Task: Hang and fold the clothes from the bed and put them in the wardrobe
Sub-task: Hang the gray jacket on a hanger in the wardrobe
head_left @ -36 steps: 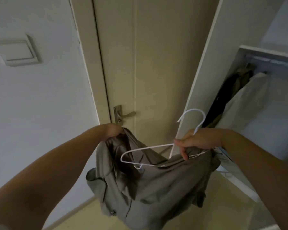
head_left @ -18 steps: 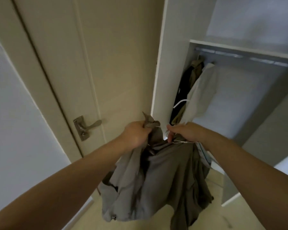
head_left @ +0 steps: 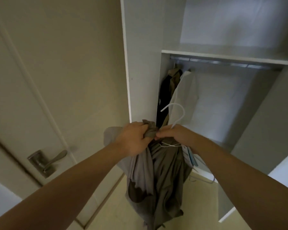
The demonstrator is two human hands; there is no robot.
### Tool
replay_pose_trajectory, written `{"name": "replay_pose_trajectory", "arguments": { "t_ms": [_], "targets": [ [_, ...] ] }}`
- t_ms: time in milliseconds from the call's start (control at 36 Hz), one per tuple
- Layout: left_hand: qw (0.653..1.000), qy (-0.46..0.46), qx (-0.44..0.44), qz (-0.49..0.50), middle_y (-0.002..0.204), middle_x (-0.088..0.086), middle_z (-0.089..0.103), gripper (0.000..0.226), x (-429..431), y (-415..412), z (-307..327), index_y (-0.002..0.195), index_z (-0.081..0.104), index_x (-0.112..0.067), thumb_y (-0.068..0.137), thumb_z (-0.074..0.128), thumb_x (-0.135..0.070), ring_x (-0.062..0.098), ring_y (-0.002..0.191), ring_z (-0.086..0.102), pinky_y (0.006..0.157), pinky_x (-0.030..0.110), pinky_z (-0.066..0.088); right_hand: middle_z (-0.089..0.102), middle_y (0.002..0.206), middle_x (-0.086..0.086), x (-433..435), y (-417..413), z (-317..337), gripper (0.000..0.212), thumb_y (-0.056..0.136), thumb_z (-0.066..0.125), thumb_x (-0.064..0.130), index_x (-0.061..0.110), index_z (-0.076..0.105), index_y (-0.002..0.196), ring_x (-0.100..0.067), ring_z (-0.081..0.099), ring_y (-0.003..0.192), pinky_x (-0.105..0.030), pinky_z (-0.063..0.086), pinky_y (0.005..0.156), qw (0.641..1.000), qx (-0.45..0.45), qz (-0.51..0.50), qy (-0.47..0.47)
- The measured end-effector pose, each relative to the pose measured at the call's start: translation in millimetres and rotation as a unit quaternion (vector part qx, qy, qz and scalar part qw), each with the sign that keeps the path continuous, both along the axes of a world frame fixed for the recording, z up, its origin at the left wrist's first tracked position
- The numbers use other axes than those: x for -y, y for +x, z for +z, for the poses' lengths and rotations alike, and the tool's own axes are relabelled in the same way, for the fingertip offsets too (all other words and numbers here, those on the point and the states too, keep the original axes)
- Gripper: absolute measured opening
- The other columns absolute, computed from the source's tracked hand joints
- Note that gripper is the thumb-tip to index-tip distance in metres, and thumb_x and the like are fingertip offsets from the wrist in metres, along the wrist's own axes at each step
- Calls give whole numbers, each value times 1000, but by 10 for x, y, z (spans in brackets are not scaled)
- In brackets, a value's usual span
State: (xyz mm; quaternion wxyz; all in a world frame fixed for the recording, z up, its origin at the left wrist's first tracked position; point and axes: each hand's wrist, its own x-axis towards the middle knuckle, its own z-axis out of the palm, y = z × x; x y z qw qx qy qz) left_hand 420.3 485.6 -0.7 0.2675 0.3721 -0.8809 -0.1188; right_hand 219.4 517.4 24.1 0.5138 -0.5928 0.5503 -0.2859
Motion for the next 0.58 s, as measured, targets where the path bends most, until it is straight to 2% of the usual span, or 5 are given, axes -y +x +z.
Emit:
{"name": "replay_pose_trajectory", "arguments": {
  "t_ms": [111,222,306,417,583],
  "targets": [
    [997,48,5,62,66,-16,49,40,436,-232,181,60,46,-32,97,60,-38,15,75,58,66,25,36,72,105,-10,216,-368,100,50,65,71,-3,28,71,105,-22,70,97,-30,56,81,997,-34,74,-9],
    [989,77,-42,122,73,-2,62,41,831,-351,372,71,64,-15,97,55,-47,13,74,59,66,25,40,63,91,-1,413,-675,119,62,76,68,-6,34,54,120,-3,62,66,-19,49,58,973,-189,47,-120],
    [984,80,-84,133,68,-8,60,39,1047,-448,467,74,66,-13,96,59,-45,0,65,53,56,8,36,63,81,0,535,-813,101,73,78,73,2,28,46,140,-9,58,66,-25,53,66,952,-227,-8,-205],
    [978,95,-135,130,72,-7,66,30,1279,-557,539,77,69,-16,94,64,-40,-7,66,52,55,4,37,60,72,4,694,-930,114,76,79,75,10,25,44,147,-16,59,66,-33,54,67,910,-267,-88,-304],
    [967,108,-197,120,74,-12,69,22,1620,-664,618,79,73,-20,93,68,-36,-10,65,55,57,6,39,67,92,-2,999,-1025,258,66,82,72,17,27,46,143,-17,60,77,-30,48,65,874,-374,-142,-276]
  ]
}}
